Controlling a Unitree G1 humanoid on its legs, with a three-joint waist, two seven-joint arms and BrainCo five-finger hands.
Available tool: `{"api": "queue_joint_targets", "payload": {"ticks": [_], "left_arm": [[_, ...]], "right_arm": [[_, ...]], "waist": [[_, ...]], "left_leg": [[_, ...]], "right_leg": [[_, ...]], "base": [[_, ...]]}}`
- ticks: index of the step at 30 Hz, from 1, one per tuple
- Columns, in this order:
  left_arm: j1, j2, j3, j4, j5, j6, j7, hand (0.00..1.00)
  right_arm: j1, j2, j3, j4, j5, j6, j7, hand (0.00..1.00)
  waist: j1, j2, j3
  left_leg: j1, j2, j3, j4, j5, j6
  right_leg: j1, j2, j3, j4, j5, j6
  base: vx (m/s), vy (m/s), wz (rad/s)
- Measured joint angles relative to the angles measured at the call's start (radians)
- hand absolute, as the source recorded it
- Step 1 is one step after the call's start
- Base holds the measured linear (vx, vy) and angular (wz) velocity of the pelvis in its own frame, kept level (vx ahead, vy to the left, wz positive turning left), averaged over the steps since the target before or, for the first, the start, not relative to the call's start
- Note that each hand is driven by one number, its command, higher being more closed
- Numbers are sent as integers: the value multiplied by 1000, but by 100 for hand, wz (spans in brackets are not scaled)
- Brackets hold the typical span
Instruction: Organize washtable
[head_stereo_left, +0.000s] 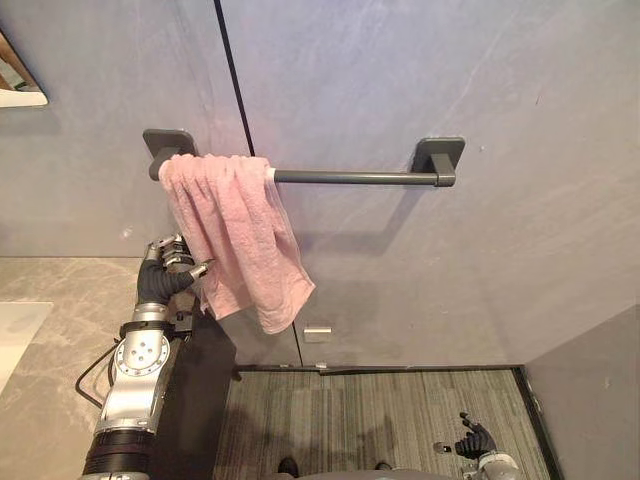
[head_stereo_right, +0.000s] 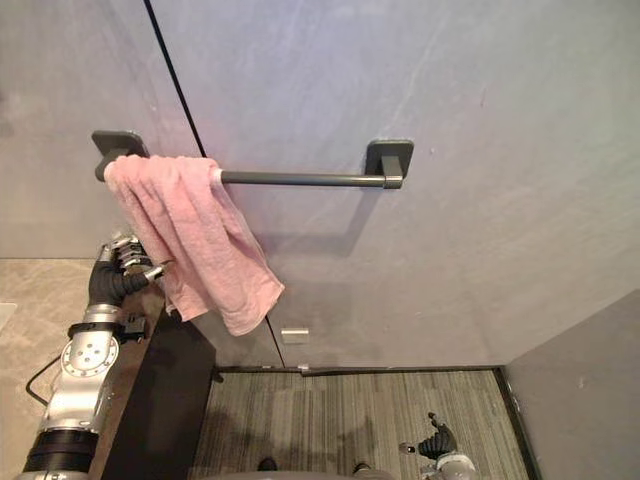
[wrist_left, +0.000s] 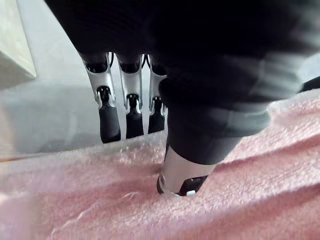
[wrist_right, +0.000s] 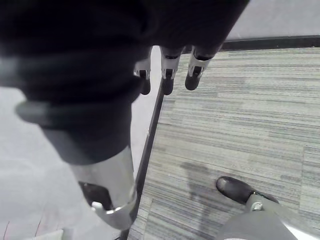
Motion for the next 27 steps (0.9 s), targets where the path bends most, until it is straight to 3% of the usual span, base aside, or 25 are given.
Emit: {"api": "queue_joint_targets", "payload": {"ticks": [11, 21, 27], "left_arm": [[0, -1, -8, 13, 6, 1, 0, 100], [5, -6, -7, 2, 4, 0, 0, 100], [27, -43, -17, -36, 3, -11, 0, 100]], "right_arm": [[1, 0, 5, -139, 1, -5, -1, 0], [11, -15, 118, -433, 4, -51, 15, 0], [0, -44, 223, -655, 48, -111, 58, 0]], "waist": [[-2, -1, 0], [-2, -1, 0], [1, -5, -2]], "left_leg": [[0, 1, 14, 0, 0, 0], [-5, 2, 25, 0, 0, 0], [-12, 2, 28, 1, 0, 0]], "right_leg": [[1, 2, 15, -13, 12, -2], [-14, 2, 28, -14, 18, 1], [-16, 2, 35, -13, 18, 1]], "base": [[-20, -9, -5], [-27, -7, -4], [5, -4, -1]]}}
